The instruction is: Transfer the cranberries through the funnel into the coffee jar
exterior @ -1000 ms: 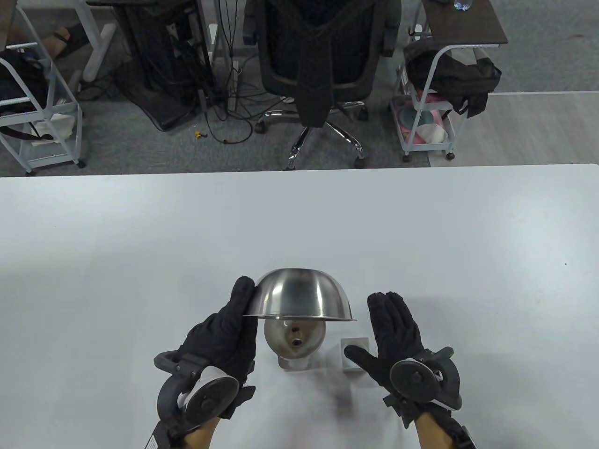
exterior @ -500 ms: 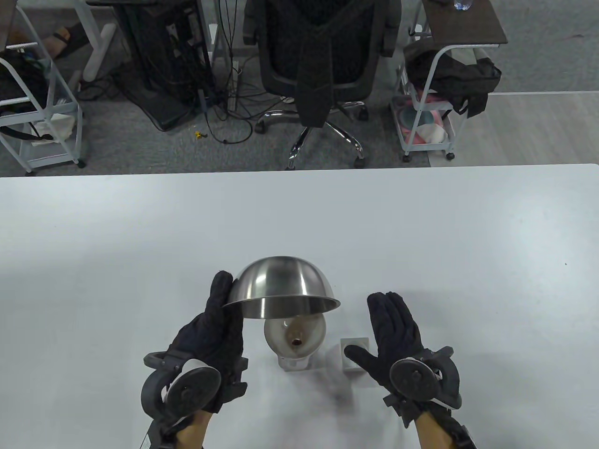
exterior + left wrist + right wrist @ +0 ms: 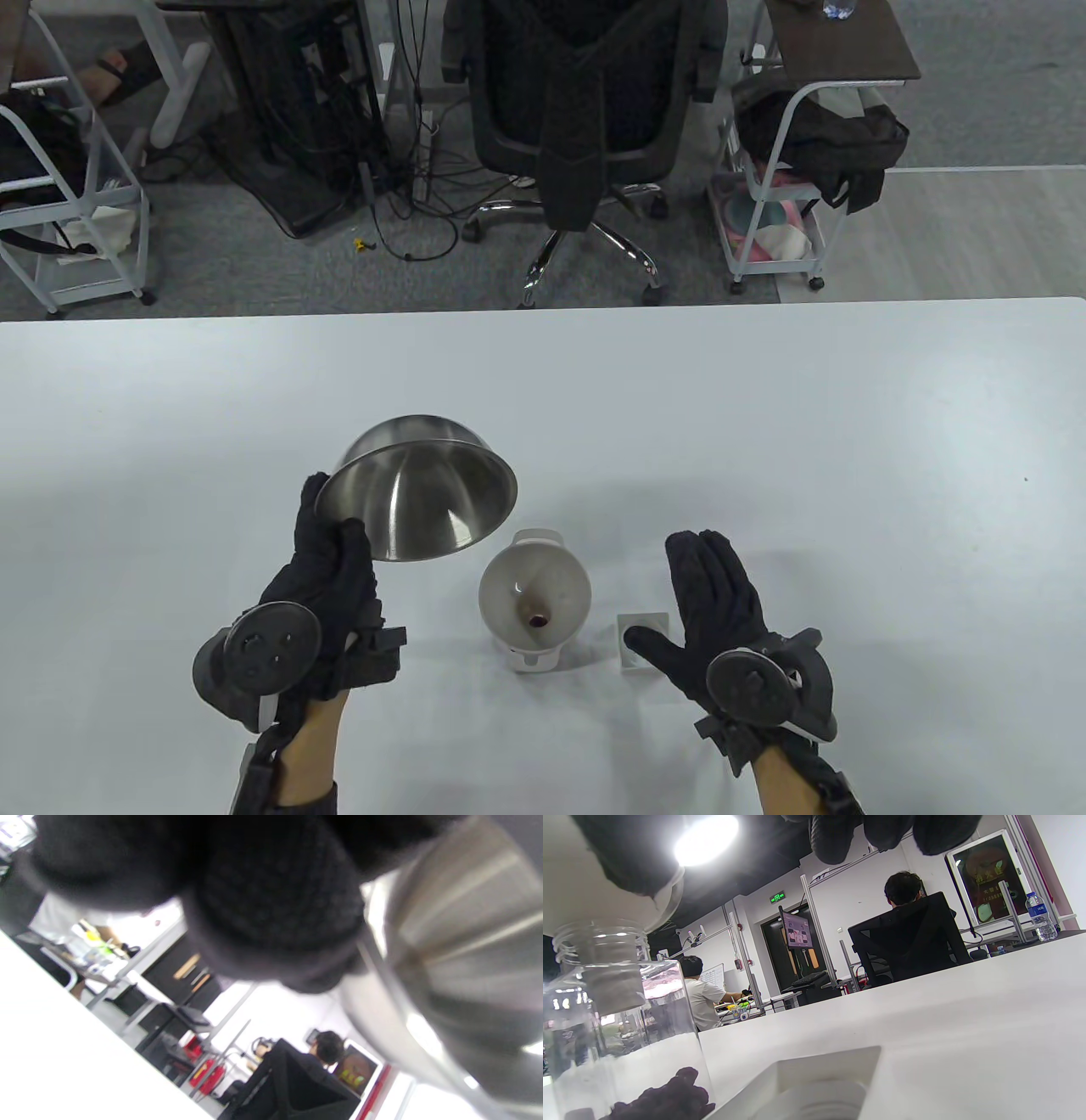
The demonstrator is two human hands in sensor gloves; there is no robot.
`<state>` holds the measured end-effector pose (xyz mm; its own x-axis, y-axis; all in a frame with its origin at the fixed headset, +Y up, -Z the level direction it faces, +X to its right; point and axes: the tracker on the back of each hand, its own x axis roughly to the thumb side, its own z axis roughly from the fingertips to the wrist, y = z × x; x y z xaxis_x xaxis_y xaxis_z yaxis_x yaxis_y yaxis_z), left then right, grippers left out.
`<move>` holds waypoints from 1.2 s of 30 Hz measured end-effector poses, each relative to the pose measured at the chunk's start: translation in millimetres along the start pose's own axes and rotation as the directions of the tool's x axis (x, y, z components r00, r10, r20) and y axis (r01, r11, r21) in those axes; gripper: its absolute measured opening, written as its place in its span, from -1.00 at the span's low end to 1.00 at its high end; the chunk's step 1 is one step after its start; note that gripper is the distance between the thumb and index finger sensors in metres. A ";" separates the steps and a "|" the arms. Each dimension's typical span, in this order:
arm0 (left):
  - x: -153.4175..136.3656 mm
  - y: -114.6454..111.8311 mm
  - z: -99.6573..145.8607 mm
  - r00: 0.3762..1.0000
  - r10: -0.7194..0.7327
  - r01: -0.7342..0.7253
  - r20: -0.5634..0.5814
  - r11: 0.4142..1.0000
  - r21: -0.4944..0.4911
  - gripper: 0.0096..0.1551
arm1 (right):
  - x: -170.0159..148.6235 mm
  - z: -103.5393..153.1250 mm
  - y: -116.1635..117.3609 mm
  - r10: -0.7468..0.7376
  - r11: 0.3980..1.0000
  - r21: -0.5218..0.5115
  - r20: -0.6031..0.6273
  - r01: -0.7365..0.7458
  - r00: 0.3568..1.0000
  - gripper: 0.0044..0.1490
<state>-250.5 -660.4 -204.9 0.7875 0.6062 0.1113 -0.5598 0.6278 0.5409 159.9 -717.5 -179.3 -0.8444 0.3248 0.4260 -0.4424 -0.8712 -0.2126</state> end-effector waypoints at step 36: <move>-101.5 -74.9 -21.0 0.874 0.018 -0.185 -0.486 0.936 -0.298 -0.43 | -4.5 -1.5 -1.0 0.000 1.000 0.009 -0.019 0.000 1.000 0.32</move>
<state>-293.9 -758.7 -274.2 0.5529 0.7782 -0.2979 -0.7467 0.6214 0.2374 163.7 -717.6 -182.4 -0.8501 0.3312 0.4095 -0.4393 -0.8748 -0.2045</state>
